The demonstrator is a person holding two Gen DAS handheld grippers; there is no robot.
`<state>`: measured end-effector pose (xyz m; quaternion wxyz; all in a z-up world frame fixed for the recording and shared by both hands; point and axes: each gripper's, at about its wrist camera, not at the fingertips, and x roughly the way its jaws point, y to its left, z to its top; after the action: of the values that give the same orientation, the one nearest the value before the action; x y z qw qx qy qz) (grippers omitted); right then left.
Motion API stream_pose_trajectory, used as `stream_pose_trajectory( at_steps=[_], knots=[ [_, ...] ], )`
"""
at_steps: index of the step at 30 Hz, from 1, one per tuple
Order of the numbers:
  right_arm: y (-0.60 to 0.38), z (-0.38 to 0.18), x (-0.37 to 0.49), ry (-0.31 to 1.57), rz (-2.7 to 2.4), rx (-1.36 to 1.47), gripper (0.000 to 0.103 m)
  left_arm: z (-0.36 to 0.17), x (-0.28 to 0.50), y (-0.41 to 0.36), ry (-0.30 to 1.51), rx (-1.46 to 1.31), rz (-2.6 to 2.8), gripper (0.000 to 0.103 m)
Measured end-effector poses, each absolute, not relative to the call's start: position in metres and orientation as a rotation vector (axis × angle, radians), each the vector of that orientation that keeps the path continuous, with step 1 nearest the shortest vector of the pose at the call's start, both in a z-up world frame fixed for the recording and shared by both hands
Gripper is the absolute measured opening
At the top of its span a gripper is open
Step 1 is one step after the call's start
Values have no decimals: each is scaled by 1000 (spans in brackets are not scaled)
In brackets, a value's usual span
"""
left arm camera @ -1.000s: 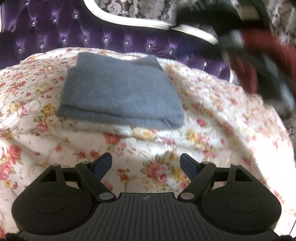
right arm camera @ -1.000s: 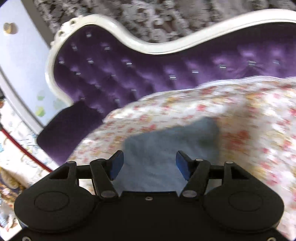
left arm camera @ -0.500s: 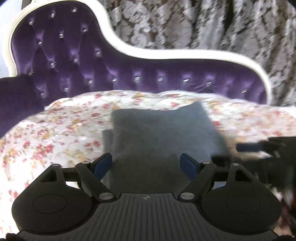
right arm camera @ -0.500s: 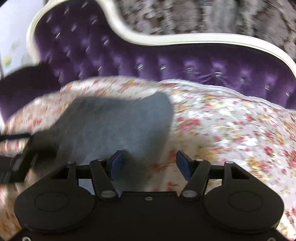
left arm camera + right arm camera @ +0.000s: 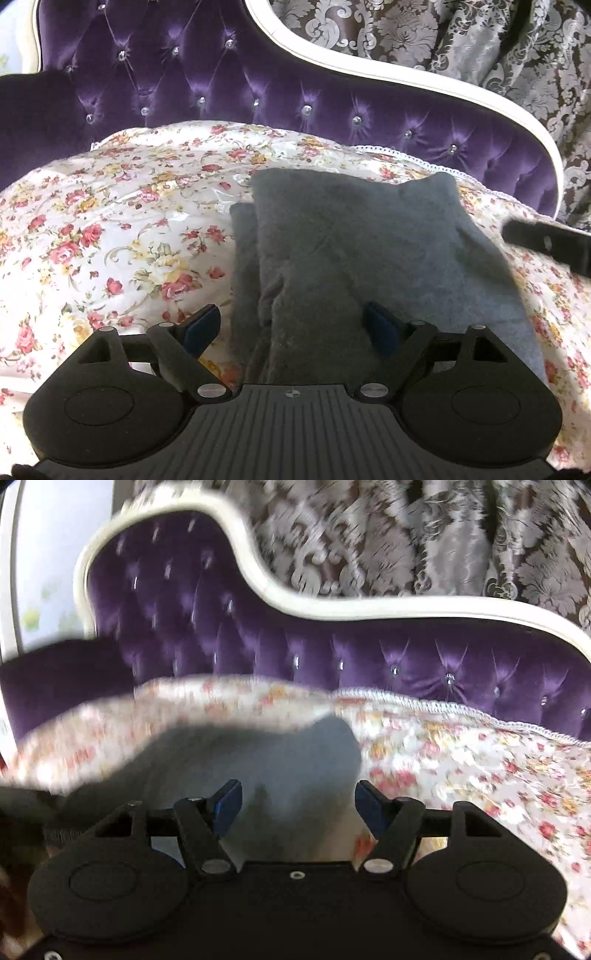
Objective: Fold small clothes
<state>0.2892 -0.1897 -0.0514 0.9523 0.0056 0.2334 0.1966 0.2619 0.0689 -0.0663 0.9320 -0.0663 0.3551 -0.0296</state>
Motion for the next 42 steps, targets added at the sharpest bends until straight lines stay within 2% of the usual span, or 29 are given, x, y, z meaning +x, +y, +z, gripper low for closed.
stream_pose_trajectory(
  at_steps=[8,13,18,21,25,29,38,42],
  knots=[
    [-170,-70,369,627,510,87,71,-69,269,74,745,-163,-73,90],
    [-170,-83,392,688,281,23,71,-69,270,76,751,-166,-78,93],
    [-194,-65,370,583,252,57,71,-60,274,84,757,-171,-121,90],
    [-210,-56,350,554,325,67,78,-45,274,106,734,-250,-116,90],
    [-226,-54,334,569,405,117,81,-30,274,145,715,-428,-145,91],
    [-236,-58,329,602,446,214,86,-25,272,151,735,-454,-173,92],
    [-240,-84,328,692,544,359,90,-62,276,122,887,-395,-278,92],
    [-231,-93,329,726,604,346,90,-68,280,115,877,-392,-296,97]
  ],
)
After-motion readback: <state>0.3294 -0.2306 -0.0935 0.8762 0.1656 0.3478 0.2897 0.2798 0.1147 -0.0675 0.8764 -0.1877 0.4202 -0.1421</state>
